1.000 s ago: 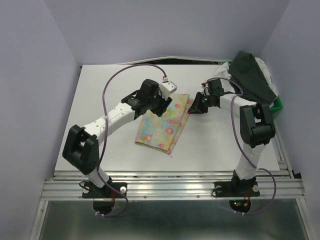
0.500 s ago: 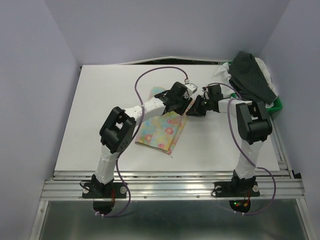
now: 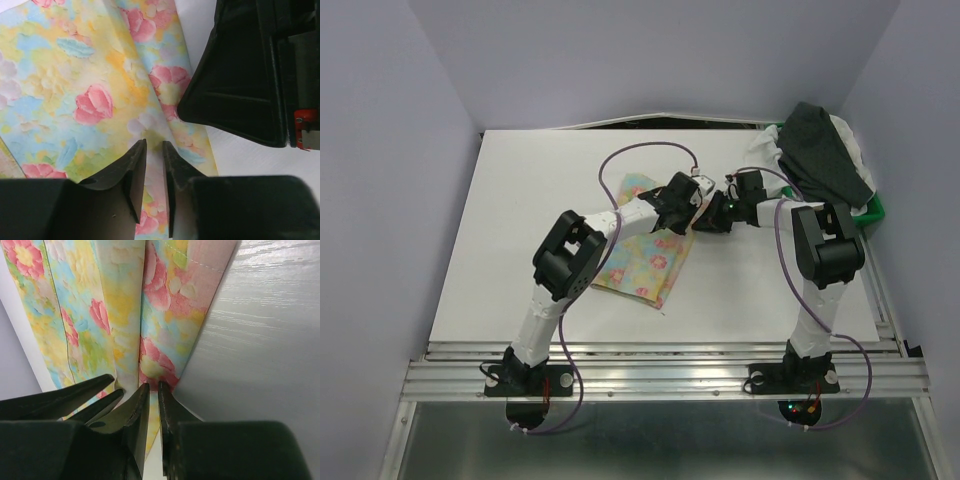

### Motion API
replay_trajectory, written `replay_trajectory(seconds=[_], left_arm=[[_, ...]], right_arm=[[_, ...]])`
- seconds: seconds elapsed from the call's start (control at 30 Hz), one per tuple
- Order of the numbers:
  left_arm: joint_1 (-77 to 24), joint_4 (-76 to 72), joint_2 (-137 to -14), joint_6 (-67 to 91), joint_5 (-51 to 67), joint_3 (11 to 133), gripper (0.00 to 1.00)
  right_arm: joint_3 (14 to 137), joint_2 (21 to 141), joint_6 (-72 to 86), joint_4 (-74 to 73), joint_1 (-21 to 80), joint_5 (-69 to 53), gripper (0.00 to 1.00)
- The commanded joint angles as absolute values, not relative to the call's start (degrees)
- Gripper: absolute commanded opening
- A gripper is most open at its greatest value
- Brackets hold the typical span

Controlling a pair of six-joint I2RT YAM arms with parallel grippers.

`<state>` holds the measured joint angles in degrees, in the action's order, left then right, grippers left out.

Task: Fold and stack the skirts

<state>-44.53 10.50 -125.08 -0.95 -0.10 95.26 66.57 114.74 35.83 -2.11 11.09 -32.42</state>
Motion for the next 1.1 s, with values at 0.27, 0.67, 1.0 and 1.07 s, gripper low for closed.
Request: replay_trajectory(seconds=[0.27, 0.67, 1.0, 1.07], left_arm=[[-45.1, 9.3, -123.8, -1.6, 3.5, 97.5, 0.00], [-48.3, 8.1, -122.6, -2.1, 4.3, 95.5, 0.00], [-47.9, 7.7, -127.1, -1.9, 6.2, 94.1, 0.00], [-47.7, 7.4, -127.1, -1.8, 7.5, 94.1, 0.00]], right_arm=[[63.9, 115.5, 35.6, -1.4, 11.1, -32.0, 0.19], [63.5, 115.8, 35.6, -1.4, 10.5, -31.7, 0.19], [62.6, 112.2, 33.0, -5.1, 8.1, -30.6, 0.19], [62.8, 110.1, 32.3, -6.8, 6.8, -30.1, 0.19]])
